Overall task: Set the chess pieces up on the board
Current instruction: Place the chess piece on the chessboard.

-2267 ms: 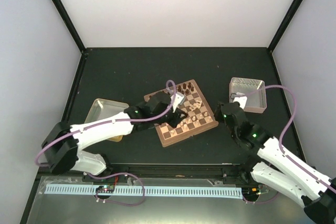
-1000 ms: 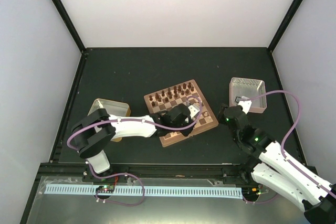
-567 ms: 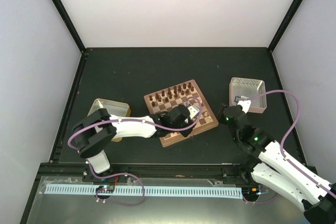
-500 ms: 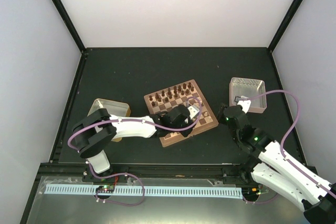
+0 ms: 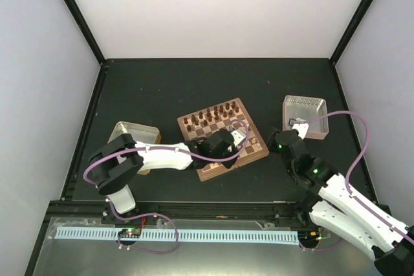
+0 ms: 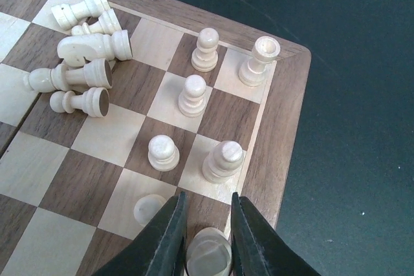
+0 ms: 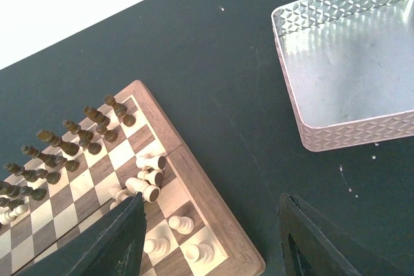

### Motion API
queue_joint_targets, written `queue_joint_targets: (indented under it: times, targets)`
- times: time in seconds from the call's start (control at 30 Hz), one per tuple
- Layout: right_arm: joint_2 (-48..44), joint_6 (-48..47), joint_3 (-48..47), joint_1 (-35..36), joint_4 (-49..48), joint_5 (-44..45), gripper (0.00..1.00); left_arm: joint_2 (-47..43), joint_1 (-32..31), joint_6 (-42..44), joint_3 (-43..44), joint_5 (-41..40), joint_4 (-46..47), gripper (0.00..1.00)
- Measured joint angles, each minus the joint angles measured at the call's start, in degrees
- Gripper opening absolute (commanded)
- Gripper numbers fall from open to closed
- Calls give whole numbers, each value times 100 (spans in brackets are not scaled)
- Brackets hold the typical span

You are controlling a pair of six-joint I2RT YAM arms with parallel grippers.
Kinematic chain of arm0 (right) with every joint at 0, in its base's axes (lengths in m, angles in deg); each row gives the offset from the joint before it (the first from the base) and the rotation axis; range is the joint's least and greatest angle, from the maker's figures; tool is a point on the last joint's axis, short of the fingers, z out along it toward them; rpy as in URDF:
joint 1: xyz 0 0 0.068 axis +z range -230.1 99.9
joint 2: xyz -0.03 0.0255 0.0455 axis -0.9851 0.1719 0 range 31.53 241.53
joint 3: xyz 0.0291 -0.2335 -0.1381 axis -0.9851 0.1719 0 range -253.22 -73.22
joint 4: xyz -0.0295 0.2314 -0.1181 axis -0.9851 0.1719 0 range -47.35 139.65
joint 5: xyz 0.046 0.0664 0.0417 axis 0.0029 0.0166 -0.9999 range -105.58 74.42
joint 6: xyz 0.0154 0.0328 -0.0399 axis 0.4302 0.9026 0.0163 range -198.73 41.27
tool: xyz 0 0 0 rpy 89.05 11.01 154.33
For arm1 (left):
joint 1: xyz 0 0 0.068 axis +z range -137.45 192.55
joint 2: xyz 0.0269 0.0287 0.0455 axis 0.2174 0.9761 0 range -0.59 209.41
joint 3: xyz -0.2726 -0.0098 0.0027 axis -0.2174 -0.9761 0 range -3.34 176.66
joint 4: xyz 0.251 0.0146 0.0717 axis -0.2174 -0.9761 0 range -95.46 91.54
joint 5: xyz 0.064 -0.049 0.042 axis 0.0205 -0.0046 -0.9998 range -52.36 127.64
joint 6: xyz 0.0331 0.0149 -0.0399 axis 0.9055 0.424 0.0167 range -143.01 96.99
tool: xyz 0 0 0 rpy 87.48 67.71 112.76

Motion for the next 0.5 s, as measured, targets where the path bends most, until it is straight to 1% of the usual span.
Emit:
queue_joint_targets:
  times: [0.27,0.5]
  targets:
    - [0,0,0,0,-2,-13,58,0,0,7,2,-44,0,19]
    - [0,0,0,-2,-2,-33,57,0,0,46,50,-96,-13,16]
